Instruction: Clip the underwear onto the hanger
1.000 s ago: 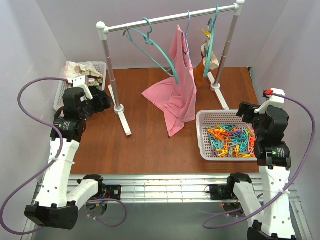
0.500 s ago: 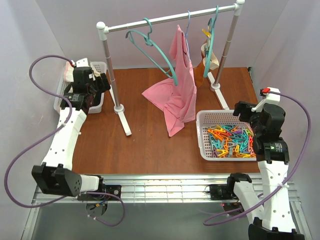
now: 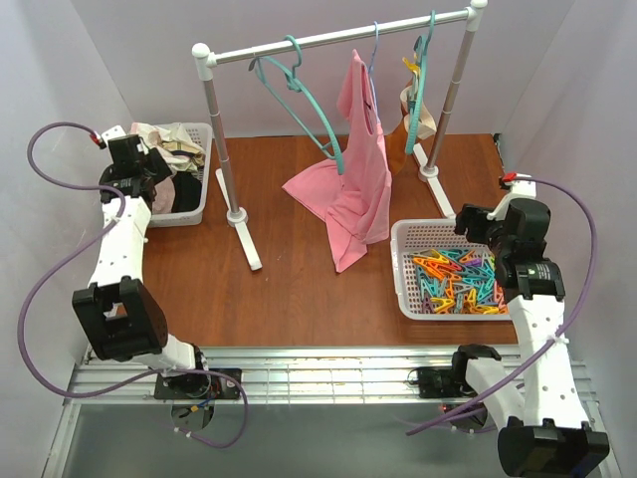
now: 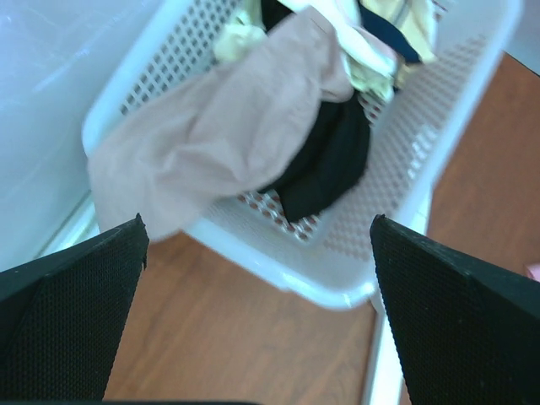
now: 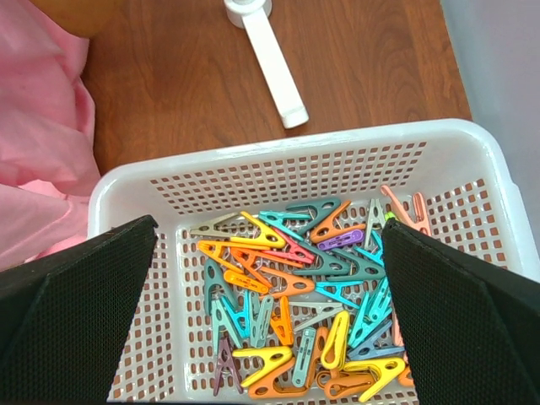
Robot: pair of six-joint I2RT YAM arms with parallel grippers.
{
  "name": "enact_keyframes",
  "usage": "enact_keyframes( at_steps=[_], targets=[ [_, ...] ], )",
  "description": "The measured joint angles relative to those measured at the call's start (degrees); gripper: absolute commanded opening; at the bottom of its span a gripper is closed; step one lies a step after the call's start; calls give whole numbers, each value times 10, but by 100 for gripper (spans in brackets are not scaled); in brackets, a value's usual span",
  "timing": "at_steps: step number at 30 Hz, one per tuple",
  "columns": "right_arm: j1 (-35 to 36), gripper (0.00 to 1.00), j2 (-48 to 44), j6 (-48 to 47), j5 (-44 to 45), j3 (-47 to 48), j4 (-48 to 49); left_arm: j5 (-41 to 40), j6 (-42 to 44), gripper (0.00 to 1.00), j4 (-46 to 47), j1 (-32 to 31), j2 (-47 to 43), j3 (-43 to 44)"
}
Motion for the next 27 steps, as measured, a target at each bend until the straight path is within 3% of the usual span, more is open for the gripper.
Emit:
enact_keyframes(
  at_steps=[13,20,27],
  targets=[
    [0,92,89,9,-24,-2,34,-6,62,85,103,33,249,64],
    [0,91,124,10,-26,-8,47,-12,83,68,120,34,280,63],
    [0,89,156,10,-47,-9,55,-15,106,64,140,34,294,62]
  ],
)
